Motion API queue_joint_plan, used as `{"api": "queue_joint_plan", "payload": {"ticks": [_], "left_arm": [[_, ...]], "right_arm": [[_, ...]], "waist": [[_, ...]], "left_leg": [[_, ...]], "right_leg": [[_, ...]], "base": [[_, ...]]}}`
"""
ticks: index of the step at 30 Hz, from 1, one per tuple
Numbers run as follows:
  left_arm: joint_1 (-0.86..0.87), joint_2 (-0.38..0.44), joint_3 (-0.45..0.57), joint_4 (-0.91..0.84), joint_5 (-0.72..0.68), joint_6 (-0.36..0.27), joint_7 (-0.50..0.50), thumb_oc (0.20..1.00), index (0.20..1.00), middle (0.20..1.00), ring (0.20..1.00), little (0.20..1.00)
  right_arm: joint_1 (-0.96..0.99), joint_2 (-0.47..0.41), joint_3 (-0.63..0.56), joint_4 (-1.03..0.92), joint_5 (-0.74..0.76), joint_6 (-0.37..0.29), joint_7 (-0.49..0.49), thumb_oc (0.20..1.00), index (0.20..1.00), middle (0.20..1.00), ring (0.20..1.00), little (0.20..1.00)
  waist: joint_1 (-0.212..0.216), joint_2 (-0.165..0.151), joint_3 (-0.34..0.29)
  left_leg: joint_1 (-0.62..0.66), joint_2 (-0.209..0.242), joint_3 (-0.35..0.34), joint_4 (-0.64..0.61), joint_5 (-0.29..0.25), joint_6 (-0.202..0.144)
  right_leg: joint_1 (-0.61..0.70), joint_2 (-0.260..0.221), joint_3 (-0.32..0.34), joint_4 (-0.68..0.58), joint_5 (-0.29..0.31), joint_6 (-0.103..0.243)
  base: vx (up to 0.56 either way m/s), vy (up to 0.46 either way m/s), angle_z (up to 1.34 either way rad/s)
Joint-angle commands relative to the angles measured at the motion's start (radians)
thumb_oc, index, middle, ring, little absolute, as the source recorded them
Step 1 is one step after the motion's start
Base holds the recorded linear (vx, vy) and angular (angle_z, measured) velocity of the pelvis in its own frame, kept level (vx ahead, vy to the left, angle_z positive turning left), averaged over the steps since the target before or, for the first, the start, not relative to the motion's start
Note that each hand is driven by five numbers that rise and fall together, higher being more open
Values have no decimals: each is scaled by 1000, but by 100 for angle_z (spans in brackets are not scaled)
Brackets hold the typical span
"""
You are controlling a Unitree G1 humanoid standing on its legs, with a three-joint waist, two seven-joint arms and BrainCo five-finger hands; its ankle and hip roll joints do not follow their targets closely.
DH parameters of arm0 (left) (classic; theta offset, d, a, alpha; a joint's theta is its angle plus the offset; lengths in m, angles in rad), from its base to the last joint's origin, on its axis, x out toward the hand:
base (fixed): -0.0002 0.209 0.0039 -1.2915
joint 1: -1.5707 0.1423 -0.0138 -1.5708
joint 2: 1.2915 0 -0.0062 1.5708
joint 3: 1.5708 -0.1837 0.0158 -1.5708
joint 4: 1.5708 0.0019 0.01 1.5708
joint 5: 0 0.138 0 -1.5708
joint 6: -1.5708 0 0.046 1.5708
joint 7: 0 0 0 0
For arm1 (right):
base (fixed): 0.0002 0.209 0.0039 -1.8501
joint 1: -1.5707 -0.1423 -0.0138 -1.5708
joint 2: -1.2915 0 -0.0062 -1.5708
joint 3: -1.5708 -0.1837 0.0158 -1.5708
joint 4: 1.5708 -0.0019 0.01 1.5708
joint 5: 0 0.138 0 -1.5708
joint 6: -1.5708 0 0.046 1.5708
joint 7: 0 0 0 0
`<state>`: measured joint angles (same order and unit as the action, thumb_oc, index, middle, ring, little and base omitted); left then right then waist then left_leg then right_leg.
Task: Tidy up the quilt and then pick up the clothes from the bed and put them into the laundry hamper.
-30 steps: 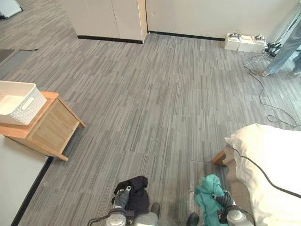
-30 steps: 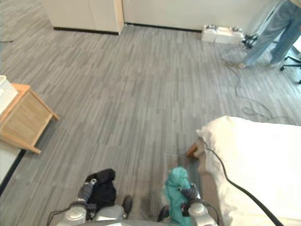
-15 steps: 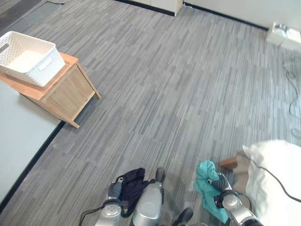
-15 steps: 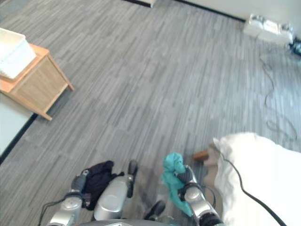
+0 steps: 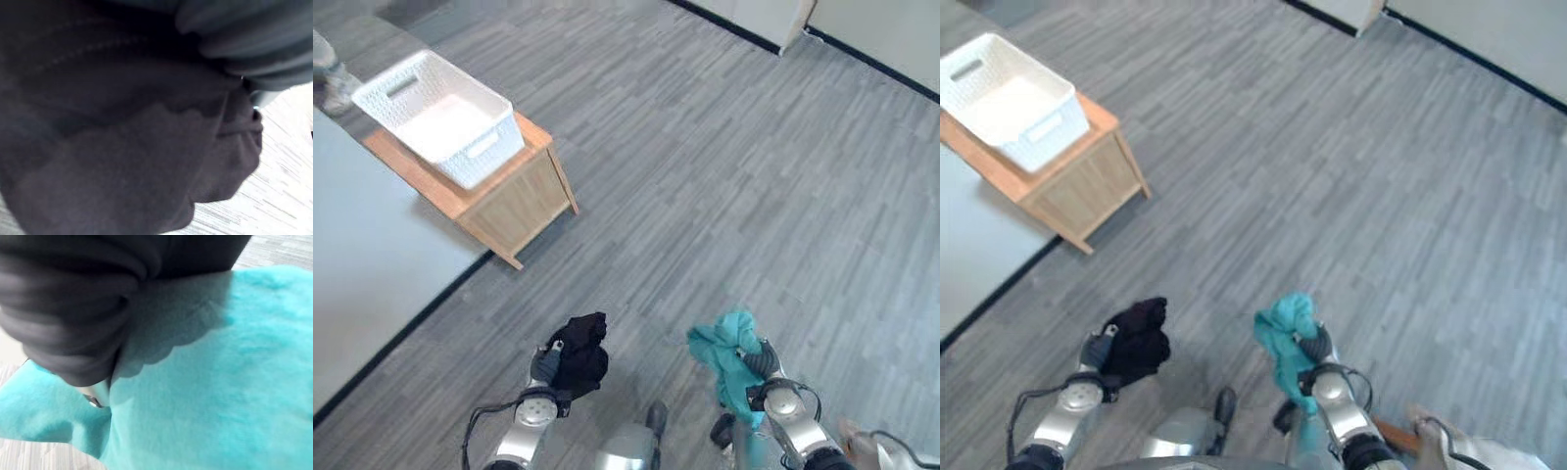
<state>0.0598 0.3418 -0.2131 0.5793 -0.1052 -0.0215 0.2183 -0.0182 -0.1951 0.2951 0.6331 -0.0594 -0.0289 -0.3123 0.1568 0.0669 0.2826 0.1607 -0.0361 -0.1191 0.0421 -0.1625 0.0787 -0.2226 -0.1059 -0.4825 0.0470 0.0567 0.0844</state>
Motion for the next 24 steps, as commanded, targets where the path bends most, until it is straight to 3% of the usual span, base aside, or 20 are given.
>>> {"api": "queue_joint_plan", "payload": {"ticks": [1, 2, 3, 4, 5, 6, 7, 9, 10, 11, 12, 13, 14, 15, 16, 17, 19, 22, 23, 24], "left_arm": [[17, 46, -37, -77, 15, -44, -9, 200, 200, 200, 200, 200], [39, 64, -29, -110, 13, -47, -14, 200, 200, 200, 200, 200], [42, 73, -19, -115, 11, -50, -15, 200, 200, 200, 200, 200], [41, 74, -18, -115, 11, -50, -15, 200, 200, 200, 200, 200], [31, 67, -8, -106, 3, -62, -19, 200, 200, 200, 200, 200], [30, 67, -8, -106, 3, -62, -19, 200, 200, 200, 200, 200], [22, 51, 3, -96, 2, -65, -14, 200, 200, 200, 200, 200], [28, 40, 16, -94, 9, -59, -4, 200, 200, 200, 200, 200], [28, 41, 16, -94, 9, -59, -4, 200, 200, 200, 200, 200], [34, 42, 24, -77, 30, -37, 8, 200, 200, 200, 200, 200], [31, 46, 16, -81, 18, -40, 13, 200, 200, 200, 200, 200], [36, 48, 14, -78, 19, -36, 13, 200, 200, 200, 200, 200], [40, 50, 11, -70, 15, -35, 14, 200, 200, 200, 200, 200], [40, 50, 11, -70, 15, -35, 14, 200, 200, 200, 200, 200], [39, 54, 2, -58, 21, -29, 38, 200, 200, 200, 200, 200], [33, 58, 3, -57, 15, -27, 50, 200, 200, 200, 200, 200], [24, 48, 5, -67, 9, -36, 65, 200, 200, 200, 200, 200], [27, 37, 6, -77, 10, -48, 61, 200, 200, 200, 200, 200], [23, 32, 6, -71, 14, -55, 56, 200, 200, 200, 200, 200], [29, 28, 9, -68, 20, -67, 55, 200, 200, 200, 200, 200]], "right_arm": [[-25, -45, -20, -35, -5, -17, -4, 200, 200, 200, 200, 200], [-38, -72, -8, -67, -14, -21, -7, 200, 200, 200, 200, 200], [-54, -80, -5, -66, -9, -19, -4, 200, 200, 200, 200, 200], [-56, -79, -5, -65, -9, -19, -4, 200, 200, 200, 200, 200], [-91, -80, 5, -46, -7, -14, 4, 200, 200, 200, 200, 200], [-91, -80, 5, -46, -7, -14, 4, 200, 200, 200, 200, 200], [-113, -75, 19, -36, -2, -22, 4, 200, 200, 200, 200, 200], [-118, -65, 28, -34, 5, -41, -9, 200, 200, 200, 200, 200], [-118, -65, 28, -34, 5, -41, -9, 200, 200, 200, 200, 200], [-117, -68, 25, -14, -3, -47, -43, 200, 200, 200, 200, 200], [-115, -39, 39, -17, -6, -48, -21, 200, 200, 200, 200, 200], [-118, -27, 47, -16, -15, -44, -20, 200, 200, 200, 200, 200], [-125, -16, 42, -1, -21, -44, -22, 200, 200, 200, 200, 200], [-126, -15, 41, 1, -22, -45, -23, 200, 200, 200, 200, 200], [-128, -2, 42, -5, -27, -42, -22, 200, 200, 200, 200, 200], [-139, 1, 37, -9, -20, -45, -21, 200, 200, 200, 200, 200], [-133, -8, 30, -30, -18, -50, -18, 200, 200, 200, 200, 200], [-115, -22, 23, -52, -22, -55, -18, 200, 200, 200, 200, 200], [-113, -31, 17, -58, -20, -59, -19, 200, 200, 200, 200, 200], [-110, -45, 4, -64, -11, -60, -22, 200, 200, 200, 200, 200]], "waist": [[41, -65, -7], [68, -82, 44], [83, -91, 64], [84, -83, 64], [116, -98, 79], [117, -98, 80], [146, -101, 64], [171, -104, 42], [171, -105, 42], [186, -102, 33], [191, -144, 26], [201, -169, 31], [193, -171, 38], [191, -172, 40], [161, -142, 42], [144, -119, 39], [104, -70, 40], [84, -58, 36], [84, -56, 28], [85, -39, 13]], "left_leg": [[-57, 254, 46, 366, 69, -163], [-275, 271, 47, 696, 92, -90], [-340, 288, 80, 763, 40, -74], [-346, 296, 76, 779, 30, -73], [-428, 249, 154, 714, -44, -79], [-427, 249, 155, 714, -44, -78], [-485, 204, 245, 509, -55, -67], [-508, 191, 366, 302, 64, -77], [-506, 190, 367, 298, 66, -77], [-523, 204, 445, 226, 124, -91], [-472, 168, 474, 162, 99, -54], [-451, 127, 457, 164, 82, -33], [-410, 108, 452, 154, 55, -17], [-407, 102, 451, 150, 54, -13], [-331, 103, 412, 102, 40, 3], [-277, 101, 373, 42, 50, 5], [-193, 99, 298, -43, 88, -6], [-154, 92, 233, -55, 70, -29], [-148, 99, 208, -55, 55, -45], [-130, 125, 141, -69, 38, -79]], "right_leg": [[116, -87, 73, -24, 16, 100], [194, -43, 52, -54, -14, 38], [242, -17, 56, -75, -48, 31], [243, -9, 55, -76, -48, 31], [301, -1, 46, -114, -88, 30], [301, -2, 46, -114, -88, 30], [343, 12, 35, -134, -134, 42], [381, 40, 3, -134, -181, 43], [381, 39, 3, -134, -181, 43], [408, 67, -20, -134, -204, 43], [414, 71, -43, -84, -165, 68], [402, 57, -50, 15, -131, 95], [363, 22, -73, 160, -63, 155], [361, 14, -74, 171, -67, 161], [275, -38, -42, 395, 45, 177], [201, -39, -10, 481, 43, 177], [95, -40, -18, 464, 1, 169], [87, -83, -57, 327, -40, 147], [91, -111, -68, 228, -52, 136], [79, -168, -3, 58, -28, 122]], "base": [[578, -200, 53], [546, -243, 60], [395, -198, 59], [505, 18, -4], [309, 83, -36], [644, 245, -80], [512, 263, -43], [518, 242, -2], [376, 114, 60], [613, 115, 56], [805, 218, 61], [806, 279, 66], [403, 231, 64], [567, 303, 63], [579, 308, 59], [691, 352, 92], [525, 160, 112], [461, -58, 130], [607, -234, 149], [608, -233, 149]]}}
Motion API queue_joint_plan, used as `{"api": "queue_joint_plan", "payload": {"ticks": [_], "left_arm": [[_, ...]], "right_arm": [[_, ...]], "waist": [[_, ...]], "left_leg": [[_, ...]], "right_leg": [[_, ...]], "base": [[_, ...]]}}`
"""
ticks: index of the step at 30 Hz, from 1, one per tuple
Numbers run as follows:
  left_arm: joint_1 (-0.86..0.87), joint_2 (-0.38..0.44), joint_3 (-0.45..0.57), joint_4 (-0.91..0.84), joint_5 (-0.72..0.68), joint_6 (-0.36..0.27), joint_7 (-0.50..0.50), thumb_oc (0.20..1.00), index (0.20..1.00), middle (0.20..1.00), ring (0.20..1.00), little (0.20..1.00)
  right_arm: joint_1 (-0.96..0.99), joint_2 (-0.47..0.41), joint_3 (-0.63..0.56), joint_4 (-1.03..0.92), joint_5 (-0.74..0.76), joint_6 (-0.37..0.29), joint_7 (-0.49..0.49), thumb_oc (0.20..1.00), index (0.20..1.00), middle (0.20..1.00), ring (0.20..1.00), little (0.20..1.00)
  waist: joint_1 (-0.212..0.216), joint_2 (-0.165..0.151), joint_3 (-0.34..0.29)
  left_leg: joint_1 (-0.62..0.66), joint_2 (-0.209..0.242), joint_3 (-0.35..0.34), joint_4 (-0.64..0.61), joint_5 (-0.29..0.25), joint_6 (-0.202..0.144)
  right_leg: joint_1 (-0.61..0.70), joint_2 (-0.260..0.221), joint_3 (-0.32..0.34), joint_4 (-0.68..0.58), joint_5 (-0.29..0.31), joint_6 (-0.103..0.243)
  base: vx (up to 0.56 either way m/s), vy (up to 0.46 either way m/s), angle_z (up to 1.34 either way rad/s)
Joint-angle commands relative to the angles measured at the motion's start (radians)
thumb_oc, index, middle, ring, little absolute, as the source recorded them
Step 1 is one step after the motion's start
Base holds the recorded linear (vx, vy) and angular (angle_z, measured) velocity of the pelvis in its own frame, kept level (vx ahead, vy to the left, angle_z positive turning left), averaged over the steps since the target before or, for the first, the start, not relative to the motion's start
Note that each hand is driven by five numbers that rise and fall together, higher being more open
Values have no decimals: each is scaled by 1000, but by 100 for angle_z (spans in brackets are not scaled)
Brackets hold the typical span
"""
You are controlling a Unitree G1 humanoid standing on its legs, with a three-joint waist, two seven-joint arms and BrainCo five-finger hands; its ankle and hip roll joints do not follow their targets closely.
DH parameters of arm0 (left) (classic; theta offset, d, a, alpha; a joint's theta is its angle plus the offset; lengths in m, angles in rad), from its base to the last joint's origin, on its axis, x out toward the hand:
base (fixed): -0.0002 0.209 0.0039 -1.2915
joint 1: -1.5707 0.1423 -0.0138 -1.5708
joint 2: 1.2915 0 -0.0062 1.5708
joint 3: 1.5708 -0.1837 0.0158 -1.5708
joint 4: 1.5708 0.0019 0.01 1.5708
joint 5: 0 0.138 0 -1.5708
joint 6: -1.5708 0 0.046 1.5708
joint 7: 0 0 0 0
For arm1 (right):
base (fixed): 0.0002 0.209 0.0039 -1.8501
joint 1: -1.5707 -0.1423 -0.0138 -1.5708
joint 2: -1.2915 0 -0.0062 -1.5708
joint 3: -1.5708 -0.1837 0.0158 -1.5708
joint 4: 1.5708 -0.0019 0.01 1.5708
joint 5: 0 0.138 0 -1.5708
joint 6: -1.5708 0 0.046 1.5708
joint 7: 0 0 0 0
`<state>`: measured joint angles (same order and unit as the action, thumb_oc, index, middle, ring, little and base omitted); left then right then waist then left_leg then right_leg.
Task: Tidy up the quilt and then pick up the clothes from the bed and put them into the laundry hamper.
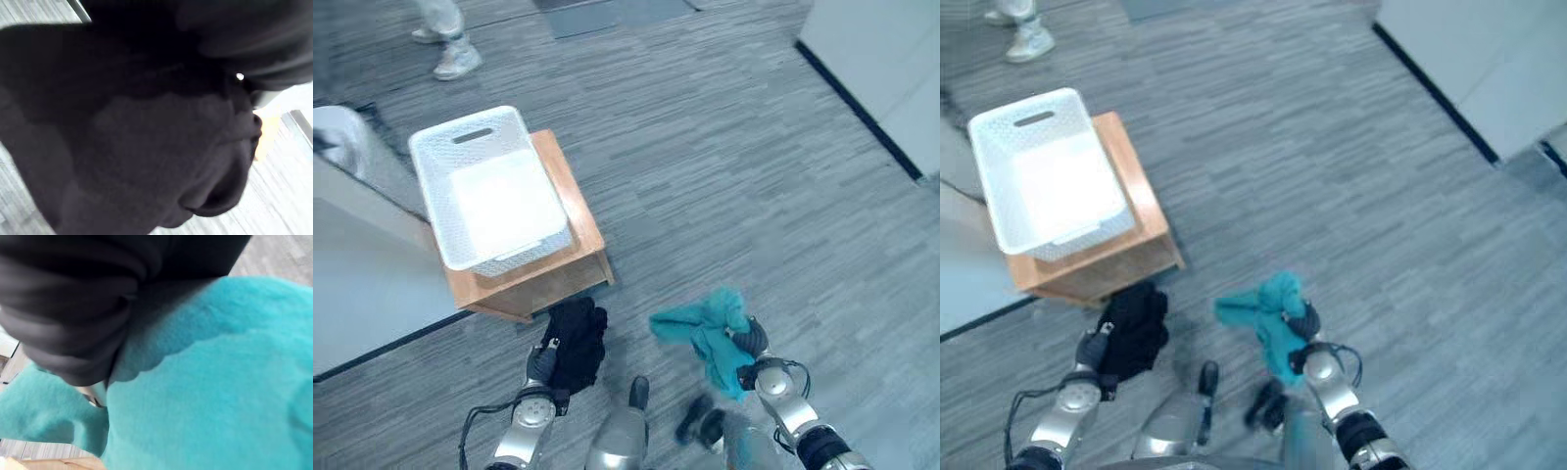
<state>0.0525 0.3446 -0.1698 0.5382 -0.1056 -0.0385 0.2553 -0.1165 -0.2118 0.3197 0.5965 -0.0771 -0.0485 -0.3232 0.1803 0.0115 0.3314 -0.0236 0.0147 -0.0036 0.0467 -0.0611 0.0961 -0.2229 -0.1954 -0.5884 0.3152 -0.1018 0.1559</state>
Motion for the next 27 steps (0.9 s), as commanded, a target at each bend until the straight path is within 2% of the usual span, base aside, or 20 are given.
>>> {"api": "queue_joint_plan", "payload": {"ticks": [1, 2, 3, 4, 5, 8, 9, 10, 12, 13, 14, 15, 16, 18, 19, 21, 23, 25, 26, 27], "left_arm": [[36, 25, -35, -28, 20, -50, 18, 200, 200, 200, 200, 200], [29, 66, -22, 2, 19, -57, -46, 200, 200, 200, 200, 200], [25, 63, -8, -31, -21, -86, 7, 200, 200, 200, 200, 200], [15, 64, -3, -32, -21, -77, 10, 200, 200, 200, 200, 200], [3, 68, 7, -25, -31, -76, 17, 200, 200, 200, 200, 200], [39, 58, 47, -9, -55, -84, 21, 200, 200, 200, 200, 200], [66, 36, 82, 21, -78, -98, 22, 200, 200, 200, 200, 200], [71, 23, 91, 23, -89, -97, 20, 200, 200, 200, 200, 200], [66, -1, 106, 20, -101, -107, 13, 200, 200, 200, 200, 200], [66, -1, 106, 20, -101, -107, 13, 200, 200, 200, 200, 200], [73, -14, 110, 26, -99, -110, 2, 200, 200, 200, 200, 200], [73, -14, 111, 26, -99, -110, 2, 200, 200, 200, 200, 200], [70, -25, 111, 43, -93, -109, -12, 200, 200, 200, 200, 200], [67, -26, 99, 40, -74, -93, -23, 200, 200, 200, 200, 200], [66, -27, 97, 41, -71, -81, -29, 200, 200, 200, 200, 200], [74, -28, 96, 42, -69, -76, -33, 200, 200, 200, 200, 200], [70, -26, 103, 57, -90, -70, -20, 200, 200, 200, 200, 200], [75, -12, 115, 67, -102, -63, -8, 200, 200, 200, 200, 200], [71, -3, 118, 58, -103, -61, 0, 200, 200, 200, 200, 200], [71, -3, 119, 57, -103, -60, 0, 200, 200, 200, 200, 200]], "right_arm": [[-11, -28, -21, -28, 7, -40, -11, 200, 200, 200, 200, 200], [-85, -270, -204, 114, 195, -12, 123, 200, 200, 200, 200, 200], [0, -189, -160, 18, 132, -40, 38, 200, 200, 200, 200, 200], [11, -151, -154, -31, 115, -13, 44, 200, 200, 200, 200, 200], [29, -125, -151, -68, 101, -34, 32, 200, 200, 200, 200, 200], [21, -116, -125, -75, 96, -41, 53, 200, 200, 200, 200, 200], [3, -125, -94, -88, 85, -55, 73, 200, 200, 200, 200, 200], [-7, -140, -81, -119, 86, -62, 77, 200, 200, 200, 200, 200], [-21, -178, -63, -143, 85, -61, 85, 200, 200, 200, 200, 200], [-22, -178, -63, -143, 85, -61, 84, 200, 200, 200, 200, 200], [-41, -187, -54, -135, 78, -50, 91, 200, 200, 200, 200, 200], [-42, -187, -54, -134, 78, -50, 91, 200, 200, 200, 200, 200], [-56, -186, -66, -135, 75, -43, 88, 200, 200, 200, 200, 200], [-76, -181, -82, -133, 85, -49, 75, 200, 200, 200, 200, 200], [-88, -176, -82, -124, 92, -46, 72, 200, 200, 200, 200, 200], [-93, -165, -75, -123, 94, -45, 82, 200, 200, 200, 200, 200], [-121, -128, -56, -98, 85, -45, 78, 200, 200, 200, 200, 200], [-138, -89, -40, -94, 78, -47, 85, 200, 200, 200, 200, 200], [-141, -81, -36, -96, 71, -43, 93, 200, 200, 200, 200, 200], [-142, -81, -36, -96, 70, -42, 93, 200, 200, 200, 200, 200]], "waist": [[61, 19, -34], [66, 4, -57], [51, 16, -48], [39, 22, -44], [33, -10, -47], [29, -26, -75], [42, -20, -81], [46, -23, -66], [41, -39, -44], [41, -38, -44], [49, -46, -35], [49, -48, -36], [55, -53, -53], [35, -44, -84], [34, -46, -97], [41, -50, -105], [60, -80, -93], [44, -100, -81], [30, -92, -74], [30, -93, -74]], "left_leg": [[57, 77, 24, -74, -64, -98], [70, 100, -64, -82, -74, -125], [79, 111, -110, -85, -78, -137], [84, 128, -151, -86, -84, -145], [72, 150, -221, -81, -86, -180], [84, 219, -242, -109, -70, -213], [45, 273, -213, -30, -4, -255], [-27, 287, -166, 61, 71, -264], [-135, 297, -10, 178, 95, -212], [-137, 297, -11, 182, 93, -212], [-183, 254, 104, 233, 0, -196], [-186, 252, 104, 237, -5, -194], [-234, 131, 203, 209, -74, -150], [-234, 91, 404, 148, -56, -124], [-231, 84, 456, 126, -43, -116], [-193, 74, 478, 83, -46, -102], [-154, 37, 428, 65, -61, -84], [-58, 32, 435, -7, -90, -66], [-23, 40, 432, -32, -91, -63], [-23, 37, 433, -36, -90, -61]], "right_leg": [[85, -76, 101, -215, 132, 50], [83, -123, 184, -276, 194, 64], [80, -153, 271, -287, 237, 71], [80, -173, 335, -290, 270, 77], [129, -156, 316, -307, 237, 97], [132, -123, 285, -280, 215, 106], [172, -92, 244, -317, 183, 106], [210, -95, 196, -349, 174, 99], [276, -82, 117, -402, 141, 67], [276, -82, 117, -402, 141, 67], [304, -60, 84, -402, 90, 49], [304, -63, 84, -402, 90, 51], [302, -29, 70, -402, 65, 36], [300, 41, 43, -402, 25, 27], [305, 64, 36, -402, 11, 20], [323, 78, 1, -402, 16, 21], [340, 82, -29, -362, 40, 13], [282, 49, -33, -137, 63, 82], [228, 31, -12, -26, 96, 106], [221, 26, -10, -14, 91, 106]], "base": [[711, -408, 160], [514, -350, 148], [665, -469, 175], [648, -557, 186], [582, -644, 180], [437, -394, 166], [589, -449, 86], [443, -416, 31], [154, -256, 42], [224, -304, 108], [157, -193, 113], [288, -297, 108], [219, -156, 63], [267, -172, 73], [261, -72, 112], [216, -10, 102], [370, -46, 56], [411, -26, 76], [199, 3, 55], [159, -58, 46]]}}
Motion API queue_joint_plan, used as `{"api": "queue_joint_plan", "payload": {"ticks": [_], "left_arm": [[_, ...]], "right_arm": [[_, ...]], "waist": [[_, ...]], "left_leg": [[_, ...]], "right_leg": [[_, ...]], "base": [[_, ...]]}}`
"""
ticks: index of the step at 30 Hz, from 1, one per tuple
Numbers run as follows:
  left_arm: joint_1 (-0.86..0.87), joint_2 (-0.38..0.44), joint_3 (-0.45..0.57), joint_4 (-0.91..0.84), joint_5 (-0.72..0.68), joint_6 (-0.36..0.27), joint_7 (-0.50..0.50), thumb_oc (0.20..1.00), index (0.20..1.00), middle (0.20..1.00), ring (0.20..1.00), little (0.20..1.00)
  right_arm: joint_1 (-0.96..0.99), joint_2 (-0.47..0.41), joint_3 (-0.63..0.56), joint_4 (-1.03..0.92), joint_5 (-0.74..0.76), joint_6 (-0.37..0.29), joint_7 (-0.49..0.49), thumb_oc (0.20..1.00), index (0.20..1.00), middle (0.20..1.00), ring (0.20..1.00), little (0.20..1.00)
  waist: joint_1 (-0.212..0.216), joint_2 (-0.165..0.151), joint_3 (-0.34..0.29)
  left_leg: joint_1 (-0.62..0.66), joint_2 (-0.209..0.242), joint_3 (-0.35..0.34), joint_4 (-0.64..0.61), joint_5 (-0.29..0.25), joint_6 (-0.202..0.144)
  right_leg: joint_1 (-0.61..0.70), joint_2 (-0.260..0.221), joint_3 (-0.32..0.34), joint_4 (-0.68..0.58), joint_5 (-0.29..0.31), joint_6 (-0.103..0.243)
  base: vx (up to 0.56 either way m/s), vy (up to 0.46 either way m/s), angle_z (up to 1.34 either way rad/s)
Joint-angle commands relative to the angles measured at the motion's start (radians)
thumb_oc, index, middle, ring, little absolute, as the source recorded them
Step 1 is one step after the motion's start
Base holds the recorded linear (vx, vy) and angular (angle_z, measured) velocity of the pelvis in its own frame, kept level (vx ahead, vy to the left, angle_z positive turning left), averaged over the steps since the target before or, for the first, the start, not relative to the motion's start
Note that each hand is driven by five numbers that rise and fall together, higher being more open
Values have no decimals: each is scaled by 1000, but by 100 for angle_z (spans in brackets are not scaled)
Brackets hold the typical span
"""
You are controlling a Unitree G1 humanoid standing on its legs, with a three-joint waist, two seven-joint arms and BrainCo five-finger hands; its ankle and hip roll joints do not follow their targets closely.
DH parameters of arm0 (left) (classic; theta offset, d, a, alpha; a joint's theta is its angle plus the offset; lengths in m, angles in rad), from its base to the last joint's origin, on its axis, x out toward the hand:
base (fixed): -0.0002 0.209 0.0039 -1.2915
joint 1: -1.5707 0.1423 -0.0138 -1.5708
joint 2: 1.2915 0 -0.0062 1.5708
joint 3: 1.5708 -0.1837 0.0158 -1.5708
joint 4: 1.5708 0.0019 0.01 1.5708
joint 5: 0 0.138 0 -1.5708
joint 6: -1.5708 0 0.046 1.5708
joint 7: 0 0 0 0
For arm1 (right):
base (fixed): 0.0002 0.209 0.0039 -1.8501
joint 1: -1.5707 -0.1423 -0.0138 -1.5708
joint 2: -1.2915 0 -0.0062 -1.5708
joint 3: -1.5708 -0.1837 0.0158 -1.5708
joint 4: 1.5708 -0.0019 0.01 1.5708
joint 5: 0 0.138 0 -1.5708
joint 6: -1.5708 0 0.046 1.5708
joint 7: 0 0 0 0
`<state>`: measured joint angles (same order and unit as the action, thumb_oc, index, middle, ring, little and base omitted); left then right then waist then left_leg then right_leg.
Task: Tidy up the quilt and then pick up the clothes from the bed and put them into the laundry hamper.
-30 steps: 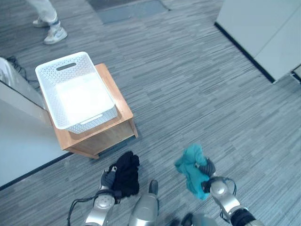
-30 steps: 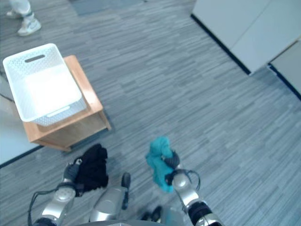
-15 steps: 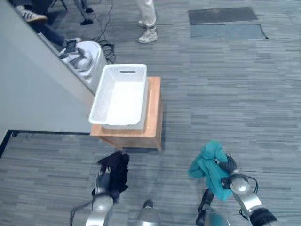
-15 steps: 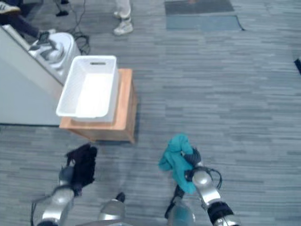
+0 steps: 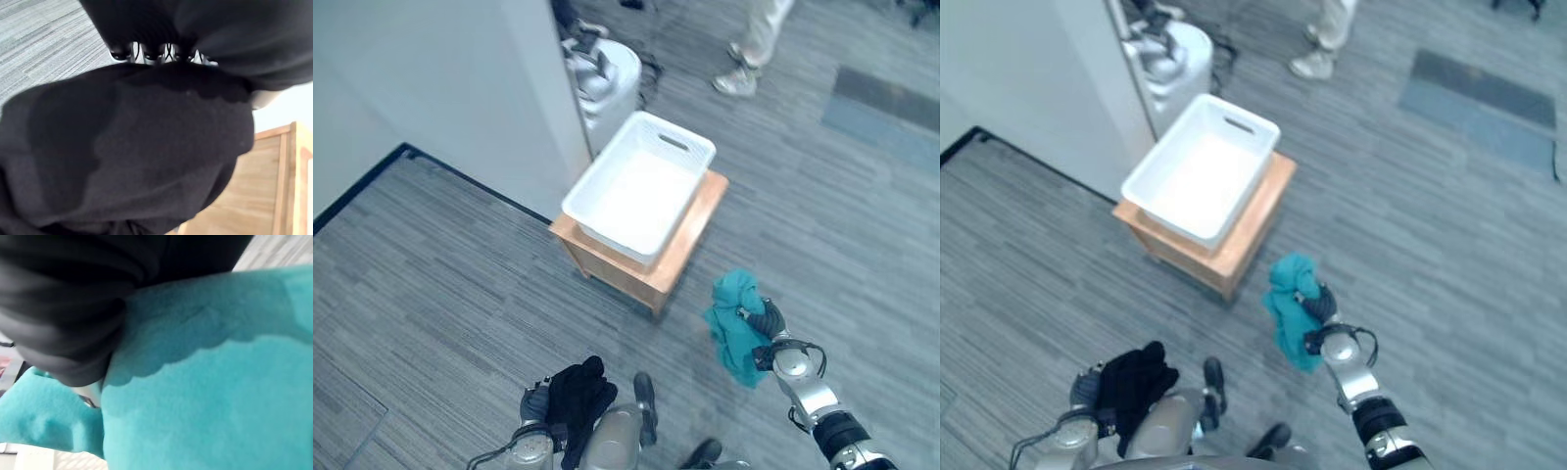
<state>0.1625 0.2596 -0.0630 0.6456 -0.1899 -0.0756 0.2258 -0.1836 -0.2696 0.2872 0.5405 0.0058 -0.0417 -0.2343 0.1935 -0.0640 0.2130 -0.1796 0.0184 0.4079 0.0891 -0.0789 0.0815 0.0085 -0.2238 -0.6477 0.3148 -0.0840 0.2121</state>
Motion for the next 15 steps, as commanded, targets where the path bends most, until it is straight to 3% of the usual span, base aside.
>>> {"api": "queue_joint_plan", "payload": {"ticks": [1, 3, 4, 5, 6, 7, 8, 10, 11, 12, 13, 14, 15], "left_arm": [[-44, 85, 9, -52, -18, -26, 36, 200, 200, 200, 200, 200], [-54, 92, 5, -58, -24, -31, 47, 200, 200, 200, 200, 200], [-64, 96, 12, -70, -38, -42, 62, 200, 200, 200, 200, 200], [-64, 96, 12, -71, -38, -42, 62, 200, 200, 200, 200, 200], [-61, 100, 18, -74, -39, -45, 66, 200, 200, 200, 200, 200], [-59, 102, 23, -72, -37, -47, 66, 200, 200, 200, 200, 200], [-61, 106, 37, -80, -35, -52, 77, 200, 200, 200, 200, 200], [-83, 112, 47, -63, -42, -60, 84, 200, 200, 200, 200, 200], [-92, 120, 53, -58, -47, -61, 94, 200, 200, 200, 200, 200], [-93, 121, 53, -58, -47, -61, 94, 200, 200, 200, 200, 200], [-93, 120, 63, -44, -62, -83, 96, 200, 200, 200, 200, 200], [-88, 110, 81, -34, -83, -88, 100, 200, 200, 200, 200, 200], [-85, 103, 87, -26, -87, -104, 105, 200, 200, 200, 200, 200]], "right_arm": [[-77, -20, -2, -39, -18, -48, 4, 200, 200, 200, 200, 200], [-73, -20, -12, -39, -19, -44, -1, 200, 200, 200, 200, 200], [-49, -29, -41, -52, -5, -38, -10, 200, 200, 200, 200, 200], [-48, -30, -41, -53, -5, -38, -10, 200, 200, 200, 200, 200], [-40, -32, -51, -61, 2, -38, -12, 200, 200, 200, 200, 200], [-29, -34, -60, -67, 8, -37, -14, 200, 200, 200, 200, 200], [7, -39, -87, -86, 13, -31, -14, 200, 200, 200, 200, 200], [14, -38, -95, -110, 18, -29, -10, 200, 200, 200, 200, 200], [11, -37, -92, -123, 15, -34, -12, 200, 200, 200, 200, 200], [10, -37, -92, -123, 15, -34, -13, 200, 200, 200, 200, 200], [-2, -38, -81, -129, 11, -42, 0, 200, 200, 200, 200, 200], [-29, -41, -57, -159, 10, -51, 18, 200, 200, 200, 200, 200], [-46, -56, -35, -175, -1, -64, 26, 200, 200, 200, 200, 200]], "waist": [[9, -7, 50], [-5, 21, 57], [-28, 43, 66], [-29, 44, 67], [-29, 47, 67], [-33, 52, 62], [-58, 49, 54], [-75, 41, 59], [-78, 30, 62], [-80, 33, 62], [-74, 23, 58], [-78, 22, 56], [-81, 31, 55]], "left_leg": [[149, 50, 11, -84, -66, -53], [184, 75, -19, -102, -53, -67], [208, 102, -84, -134, -24, -104], [209, 102, -85, -135, -23, -104], [210, 117, -105, -147, -16, -118], [210, 134, -129, -165, -9, -133], [187, 189, -212, -176, 17, -177], [178, 238, -259, -176, 32, -215], [169, 271, -270, -176, 48, -236], [169, 274, -273, -176, 47, -238], [169, 305, -278, -176, 67, -266], [160, 381, -276, -176, 124, -288], [160, 411, -283, -176, 184, -297]], "right_leg": [[-65, 45, 66, 70, 102, 50], [-106, 6, 65, 108, 104, 50], [-114, -72, 92, 30, 75, 42], [-112, -72, 90, 30, 75, 42], [-109, -104, 117, -6, 79, 34], [-106, -139, 159, -62, 99, 31], [-98, -224, 357, -221, 215, 29], [-104, -221, 450, -258, 222, 42], [-119, -214, 454, -260, 230, 50], [-117, -211, 450, -259, 228, 50], [-110, -191, 423, -260, 193, 50], [-118, -135, 411, -238, 124, 50], [-100, -97, 396, -265, 89, 50]], "base": [[170, -104, 53], [455, -191, 80], [504, -205, 76], [506, -298, 102], [245, -248, 111], [612, -813, 144], [628, -907, 115], [522, -843, 90], [259, -491, 89], [298, -496, 85], [446, -615, 82], [594, -775, 104], [529, -624, 62]]}}
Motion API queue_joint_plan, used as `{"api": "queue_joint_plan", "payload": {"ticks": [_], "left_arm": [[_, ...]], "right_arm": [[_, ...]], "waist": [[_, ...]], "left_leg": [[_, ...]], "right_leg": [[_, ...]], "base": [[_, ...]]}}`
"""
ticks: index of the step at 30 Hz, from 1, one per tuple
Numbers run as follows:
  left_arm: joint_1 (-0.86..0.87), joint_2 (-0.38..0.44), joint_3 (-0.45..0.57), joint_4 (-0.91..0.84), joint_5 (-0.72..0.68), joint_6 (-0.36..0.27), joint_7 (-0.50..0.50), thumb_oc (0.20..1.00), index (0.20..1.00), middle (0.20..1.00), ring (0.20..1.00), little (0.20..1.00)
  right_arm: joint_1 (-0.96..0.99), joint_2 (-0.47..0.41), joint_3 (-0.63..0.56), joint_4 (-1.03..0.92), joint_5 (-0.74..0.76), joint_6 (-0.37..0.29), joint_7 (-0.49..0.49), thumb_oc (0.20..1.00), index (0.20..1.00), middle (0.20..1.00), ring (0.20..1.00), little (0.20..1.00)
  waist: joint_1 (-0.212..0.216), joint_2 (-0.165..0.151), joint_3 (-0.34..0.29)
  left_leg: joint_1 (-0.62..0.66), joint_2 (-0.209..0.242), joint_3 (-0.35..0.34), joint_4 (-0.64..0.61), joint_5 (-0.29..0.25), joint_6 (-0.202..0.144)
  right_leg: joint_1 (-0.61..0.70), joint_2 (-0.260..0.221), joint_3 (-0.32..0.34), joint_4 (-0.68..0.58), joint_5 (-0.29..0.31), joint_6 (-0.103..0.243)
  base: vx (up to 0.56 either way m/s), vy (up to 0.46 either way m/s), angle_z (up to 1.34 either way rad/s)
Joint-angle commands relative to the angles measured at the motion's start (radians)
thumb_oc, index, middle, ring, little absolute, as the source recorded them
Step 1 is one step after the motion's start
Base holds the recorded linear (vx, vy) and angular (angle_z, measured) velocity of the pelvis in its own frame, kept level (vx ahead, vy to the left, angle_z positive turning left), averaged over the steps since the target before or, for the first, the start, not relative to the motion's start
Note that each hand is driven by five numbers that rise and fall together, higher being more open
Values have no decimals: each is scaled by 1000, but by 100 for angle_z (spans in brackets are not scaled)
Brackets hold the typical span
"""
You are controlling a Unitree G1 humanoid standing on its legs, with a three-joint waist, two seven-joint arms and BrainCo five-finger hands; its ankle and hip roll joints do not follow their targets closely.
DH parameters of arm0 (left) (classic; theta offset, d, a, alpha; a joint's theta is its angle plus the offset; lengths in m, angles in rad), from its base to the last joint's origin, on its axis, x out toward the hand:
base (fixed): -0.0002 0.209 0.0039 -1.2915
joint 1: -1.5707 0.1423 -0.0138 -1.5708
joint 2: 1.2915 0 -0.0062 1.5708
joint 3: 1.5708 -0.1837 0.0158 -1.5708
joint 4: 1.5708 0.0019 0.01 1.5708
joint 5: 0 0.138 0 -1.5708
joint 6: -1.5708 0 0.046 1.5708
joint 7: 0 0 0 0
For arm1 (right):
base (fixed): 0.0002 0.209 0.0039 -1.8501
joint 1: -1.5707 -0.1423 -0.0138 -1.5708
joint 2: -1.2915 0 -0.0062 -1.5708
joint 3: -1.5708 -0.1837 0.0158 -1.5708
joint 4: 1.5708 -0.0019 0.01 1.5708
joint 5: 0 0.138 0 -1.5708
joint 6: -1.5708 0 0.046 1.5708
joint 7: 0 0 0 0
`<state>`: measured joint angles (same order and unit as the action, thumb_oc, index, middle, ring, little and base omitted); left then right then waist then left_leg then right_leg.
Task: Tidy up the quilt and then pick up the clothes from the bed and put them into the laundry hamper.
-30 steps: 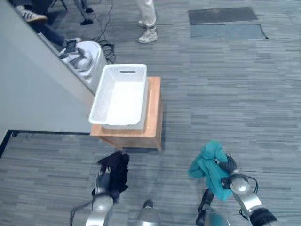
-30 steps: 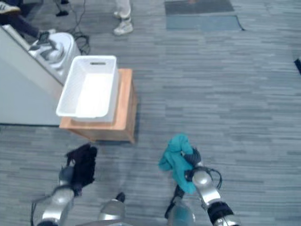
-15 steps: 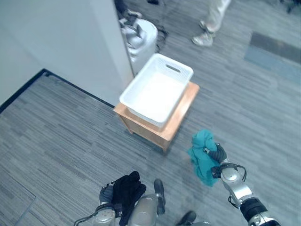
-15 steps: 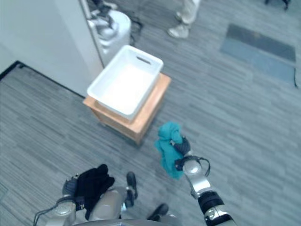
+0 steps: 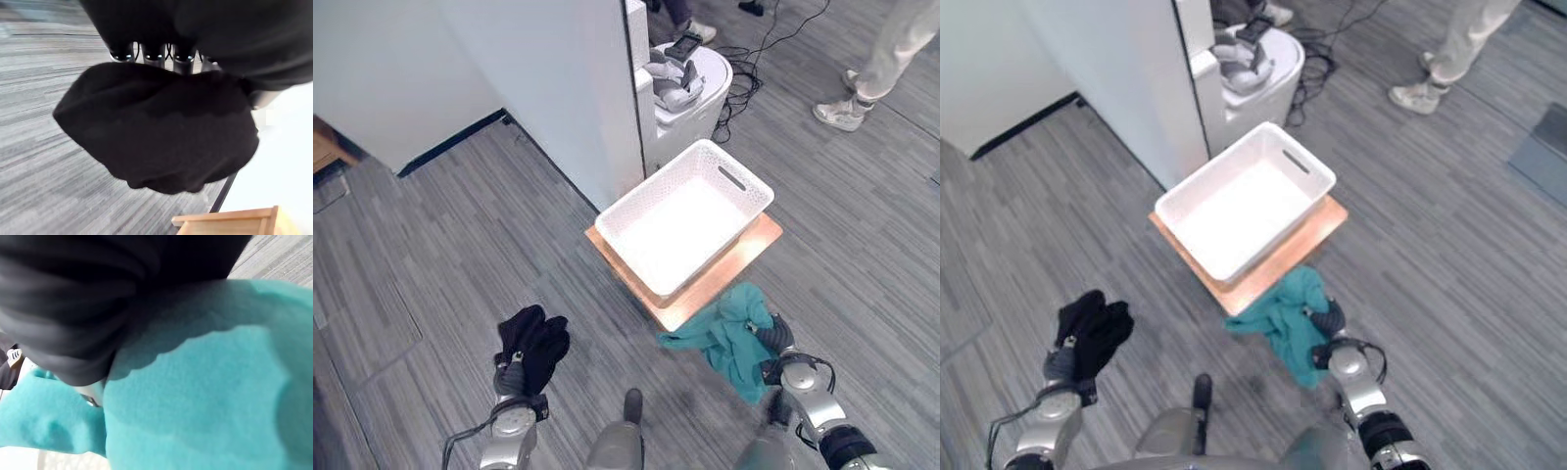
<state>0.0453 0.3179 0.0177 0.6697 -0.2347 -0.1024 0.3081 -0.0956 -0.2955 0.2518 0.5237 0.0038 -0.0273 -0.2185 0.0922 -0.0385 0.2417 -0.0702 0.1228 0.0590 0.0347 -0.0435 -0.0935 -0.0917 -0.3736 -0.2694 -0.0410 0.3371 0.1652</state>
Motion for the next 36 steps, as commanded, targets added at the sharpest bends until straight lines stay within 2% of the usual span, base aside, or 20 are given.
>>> {"api": "queue_joint_plan", "payload": {"ticks": [1, 2, 3, 4, 5, 6, 7, 9, 11, 13, 14, 17, 19, 20, 21, 23, 25, 27, 30, 36], "left_arm": [[37, 29, 6, -45, -49, -78, 21, 200, 200, 200, 200, 200], [36, 29, 7, -45, -49, -78, 21, 200, 200, 200, 200, 200], [37, 1, 1, -50, -71, -78, 12, 200, 200, 200, 200, 200], [37, 1, 2, -51, -71, -78, 12, 200, 200, 200, 200, 200], [45, 0, -6, -61, -58, -76, 0, 200, 200, 200, 200, 200], [54, 0, -35, -80, -11, -69, -24, 200, 200, 200, 200, 200], [61, -3, -44, -91, 6, -61, -37, 200, 200, 200, 200, 200], [98, -4, -47, -136, 18, -43, -68, 200, 200, 200, 200, 200], [102, -2, -50, -138, 18, -38, -67, 200, 200, 200, 200, 200], [112, 12, -46, -141, 14, -25, -77, 200, 200, 200, 200, 200], [112, 13, -46, -142, 14, -25, -77, 200, 200, 200, 200, 200], [104, 31, -45, -130, 20, -24, -55, 200, 200, 200, 200, 200], [104, 37, -45, -126, 8, -30, -54, 200, 200, 200, 200, 200], [107, 46, -46, -125, 2, -38, -53, 200, 200, 200, 200, 200], [109, 49, -44, -128, -1, -38, -54, 200, 200, 200, 200, 200], [92, 69, -45, -120, 6, -37, -42, 200, 200, 200, 200, 200], [100, 88, -35, -116, 11, -38, -53, 200, 200, 200, 200, 200], [94, 85, -20, -107, 14, -38, -39, 200, 200, 200, 200, 200], [113, 71, -25, -120, 6, -51, -50, 200, 200, 200, 200, 200], [106, 75, -62, -146, -16, -82, -59, 200, 200, 200, 200, 200]], "right_arm": [[-153, -49, 17, -166, -9, -83, 8, 200, 200, 200, 200, 200], [-153, -50, 17, -165, -9, -84, 8, 200, 200, 200, 200, 200], [-181, -90, 47, -189, -26, -81, 12, 200, 200, 200, 200, 200], [-181, -90, 47, -189, -26, -81, 12, 200, 200, 200, 200, 200], [-193, -102, 64, -200, -41, -74, 18, 200, 200, 200, 200, 200], [-204, -112, 73, -236, -47, -79, 29, 200, 200, 200, 200, 200], [-205, -122, 65, -252, -54, -82, 29, 200, 200, 200, 200, 200], [-224, -147, 37, -304, -58, -84, 20, 200, 200, 200, 200, 200], [-229, -139, 31, -313, -60, -84, 13, 200, 200, 200, 200, 200], [-245, -127, 11, -321, -70, -94, 7, 200, 200, 200, 200, 200], [-246, -127, 11, -320, -70, -94, 7, 200, 200, 200, 200, 200], [-293, -134, -8, -329, -76, -94, -10, 200, 200, 200, 200, 200], [-324, -169, -32, -346, -70, -95, -29, 200, 200, 200, 200, 200], [-350, -208, -53, -383, -71, -97, -52, 200, 200, 200, 200, 200], [-361, -219, -57, -396, -72, -96, -58, 200, 200, 200, 200, 200], [-380, -261, -63, -427, -85, -101, -73, 200, 200, 200, 200, 200], [-404, -272, -68, -472, -81, -100, -67, 200, 200, 200, 200, 200], [-484, -281, -31, -485, -81, -105, -70, 200, 200, 200, 200, 200], [-589, -323, 36, -495, -96, -110, -51, 200, 200, 200, 200, 200], [-748, -355, 147, -391, -93, -105, -38, 200, 200, 200, 200, 200]], "waist": [[19, 14, 32], [18, 15, 31], [13, 10, 34], [12, 9, 35], [22, 4, 39], [43, -6, 41], [41, -3, 31], [32, 19, -5], [35, 13, -4], [37, -7, 13], [36, -9, 13], [5, 15, 40], [0, 37, 50], [3, 43, 51], [3, 41, 49], [5, 24, 50], [21, -15, 40], [34, -29, 35], [41, -9, 21], [58, 23, 45]], "left_leg": [[39, 308, 73, -115, 211, -106], [36, 308, 71, -115, 213, -106], [12, 283, 174, -53, 204, -61], [12, 283, 174, -51, 202, -61], [-1, 216, 178, 0, 132, -43], [-68, 57, 163, 91, -36, -3], [-95, 8, 220, 115, -65, 19], [-24, -42, 375, -22, -43, 63], [-20, -61, 349, -34, -26, 71], [34, -65, 311, -101, -28, 88], [34, -68, 309, -104, -27, 90], [59, -22, 266, -122, -13, 84], [67, -8, 221, -122, 6, 65], [60, -5, 169, -122, 1, 52], [62, -5, 146, -122, 0, 45], [70, -2, 100, -122, -16, 34], [95, -18, 88, -122, -23, 24], [87, -5, 78, -122, -6, 7], [51, 28, 56, -122, 20, -28], [-20, 51, 33, -122, 59, -60]], "right_leg": [[22, 77, -4, 73, -342, 85], [21, 78, -6, 70, -340, 84], [73, 99, -63, 29, -355, 51], [74, 99, -63, 28, -355, 52], [104, 112, -85, -11, -349, 40], [131, 122, -103, -41, -347, 32], [128, 135, -116, -41, -349, 30], [137, 201, -135, -40, -373, 33], [153, 206, -146, -29, -376, 24], [95, 189, -178, 229, -374, 75], [92, 184, -179, 238, -378, 78], [-69, 199, -103, 471, -286, 97], [-70, 159, -106, 419, -308, 97], [-39, 93, -80, 295, -336, 74], [-28, 78, -43, 217, -329, 56], [-11, 57, 47, 105, -302, 50], [23, 47, 47, 66, -291, 59], [42, 57, 13, 27, -255, 77], [68, 93, -17, -34, -262, 63], [34, 124, -38, -46, -286, 45]], "base": [[257, -243, 13], [251, -291, -42], [142, -212, -21], [190, -326, 8], [164, -313, 56], [193, -370, 64], [177, -292, 53], [156, -100, 81], [185, -74, 101], [155, -107, 82], [51, -61, 86], [12, -128, 67], [244, -155, 83], [390, -183, 111], [387, -294, 117], [284, -313, 73], [310, -325, 91], [240, -336, 82], [175, -147, 17], [101, -91, 3]]}}
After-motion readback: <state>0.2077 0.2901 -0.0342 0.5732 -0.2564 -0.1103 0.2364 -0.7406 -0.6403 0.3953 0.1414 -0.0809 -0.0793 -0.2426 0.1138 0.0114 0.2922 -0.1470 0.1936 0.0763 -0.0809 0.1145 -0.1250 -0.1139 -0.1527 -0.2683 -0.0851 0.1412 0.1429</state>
